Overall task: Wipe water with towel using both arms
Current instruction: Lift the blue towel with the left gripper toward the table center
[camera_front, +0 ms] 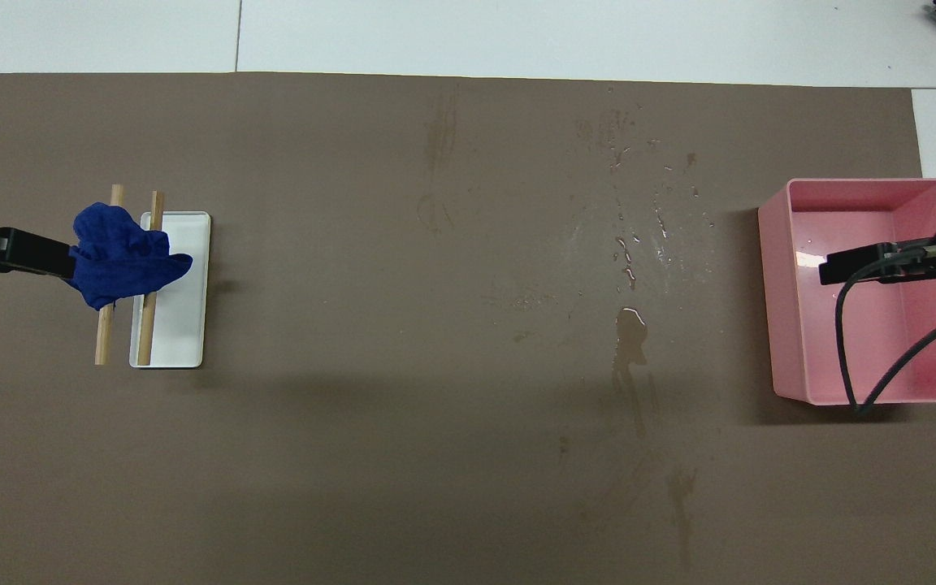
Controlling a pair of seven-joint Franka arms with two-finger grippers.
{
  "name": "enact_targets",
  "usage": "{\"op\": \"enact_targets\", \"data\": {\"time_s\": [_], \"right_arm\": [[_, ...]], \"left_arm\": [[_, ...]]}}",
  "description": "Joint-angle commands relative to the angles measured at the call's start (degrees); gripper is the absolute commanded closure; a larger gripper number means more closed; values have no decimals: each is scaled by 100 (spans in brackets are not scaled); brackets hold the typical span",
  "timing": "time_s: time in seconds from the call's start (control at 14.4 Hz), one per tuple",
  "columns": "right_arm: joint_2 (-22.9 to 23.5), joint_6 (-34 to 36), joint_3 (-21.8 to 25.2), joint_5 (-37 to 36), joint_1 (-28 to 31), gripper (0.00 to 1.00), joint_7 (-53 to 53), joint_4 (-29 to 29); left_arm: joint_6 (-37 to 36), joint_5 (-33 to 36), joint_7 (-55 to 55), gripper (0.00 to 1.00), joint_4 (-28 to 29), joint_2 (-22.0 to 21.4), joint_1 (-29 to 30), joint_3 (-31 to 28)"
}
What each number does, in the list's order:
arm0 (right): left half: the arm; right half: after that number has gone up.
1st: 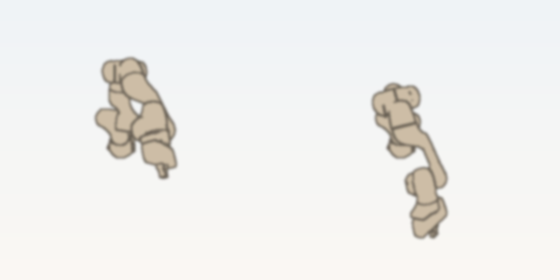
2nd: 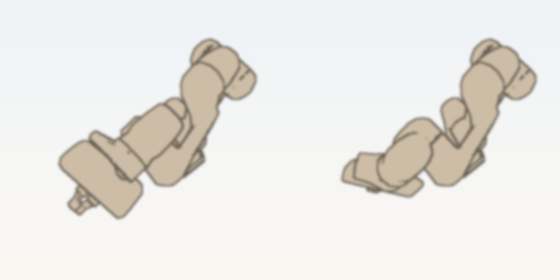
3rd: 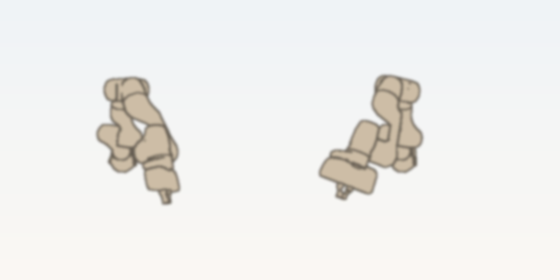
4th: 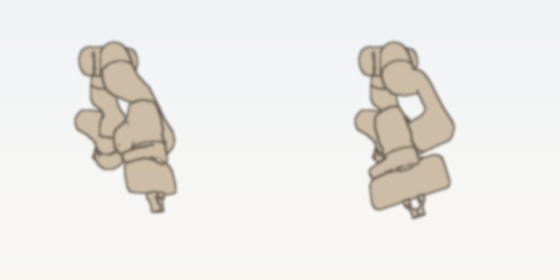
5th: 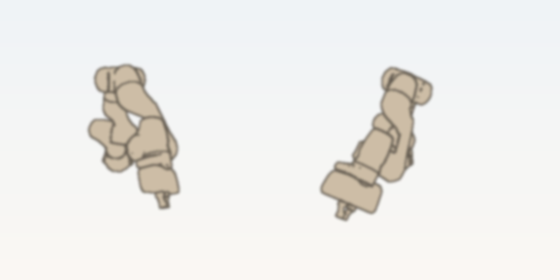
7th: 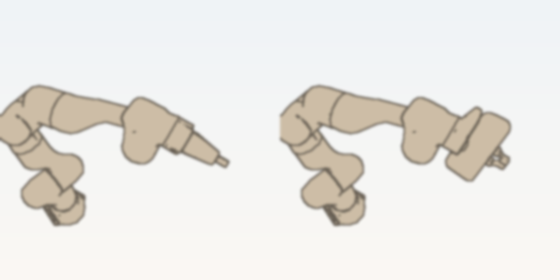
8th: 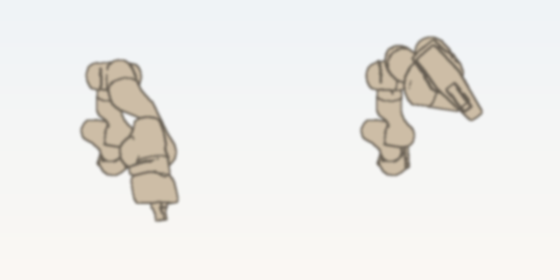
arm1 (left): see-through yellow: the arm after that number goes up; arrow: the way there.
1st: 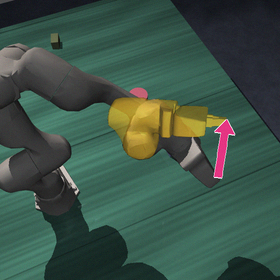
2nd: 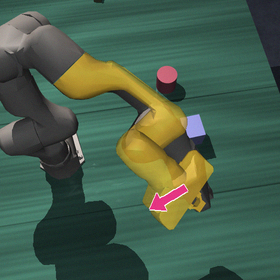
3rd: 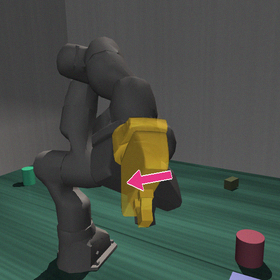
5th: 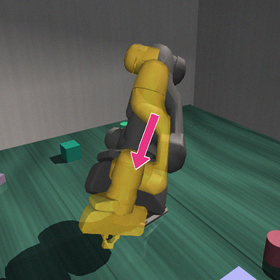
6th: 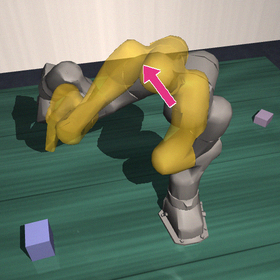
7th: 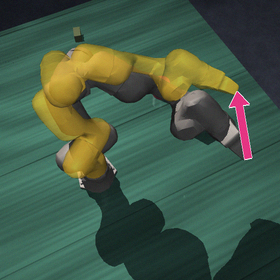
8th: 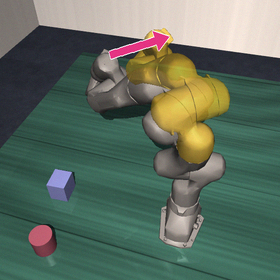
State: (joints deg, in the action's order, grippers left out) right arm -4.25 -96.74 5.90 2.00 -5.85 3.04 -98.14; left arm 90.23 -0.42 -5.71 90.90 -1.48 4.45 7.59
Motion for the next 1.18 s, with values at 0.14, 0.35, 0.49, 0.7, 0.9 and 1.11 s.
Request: {"op": "enact_targets", "data": {"time_s": [0.14,0.35,0.49,0.7,0.9,1.11], "right_arm": [[-94,6,-10,126,5,0,-40,-56],[-94,-3,-19,126,-31,0,-40,-56],[-94,33,-10,126,-31,0,-32,-56],[-94,41,-10,126,-31,0,-31,-56],[-94,32,-10,126,-31,0,-31,-56],[-103,33,-10,134,-31,0,-23,-65]], "left_arm": [[74,-64,-27,0,182,-177,21,-12],[328,-64,26,0,287,-194,99,-12],[1160,-55,43,0,873,-334,187,-12],[2294,268,96,0,1237,119,301,-38],[2929,622,341,0,1324,596,284,-38],[3412,789,578,0,2095,465,232,-38]]}}
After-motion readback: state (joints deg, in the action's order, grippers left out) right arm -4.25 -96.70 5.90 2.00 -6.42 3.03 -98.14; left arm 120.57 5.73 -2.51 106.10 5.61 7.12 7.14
